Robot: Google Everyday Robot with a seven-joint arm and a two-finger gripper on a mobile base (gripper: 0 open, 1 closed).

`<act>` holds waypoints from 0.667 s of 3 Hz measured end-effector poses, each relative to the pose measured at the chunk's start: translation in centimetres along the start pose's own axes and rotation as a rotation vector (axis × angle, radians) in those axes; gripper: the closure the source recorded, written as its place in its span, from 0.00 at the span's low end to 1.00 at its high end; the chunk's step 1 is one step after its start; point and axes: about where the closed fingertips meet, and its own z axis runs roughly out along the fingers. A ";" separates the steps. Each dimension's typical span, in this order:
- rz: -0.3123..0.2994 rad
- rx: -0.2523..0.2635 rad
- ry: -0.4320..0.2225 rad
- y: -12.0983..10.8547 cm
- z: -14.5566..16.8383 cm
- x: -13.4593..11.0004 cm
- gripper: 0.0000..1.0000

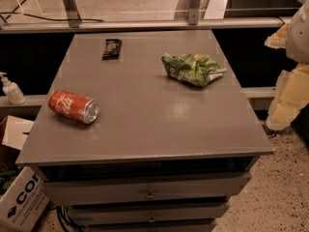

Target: Move coke can near rxbar chocolate

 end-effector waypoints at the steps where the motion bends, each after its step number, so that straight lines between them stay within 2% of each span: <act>1: 0.000 0.000 0.000 0.0 0.0 0.0 0.00; 2: -0.013 -0.004 -0.029 0.5 0.3 -0.7 0.00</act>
Offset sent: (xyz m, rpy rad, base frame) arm -0.0043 0.0186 -0.0126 0.0579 0.0076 0.0493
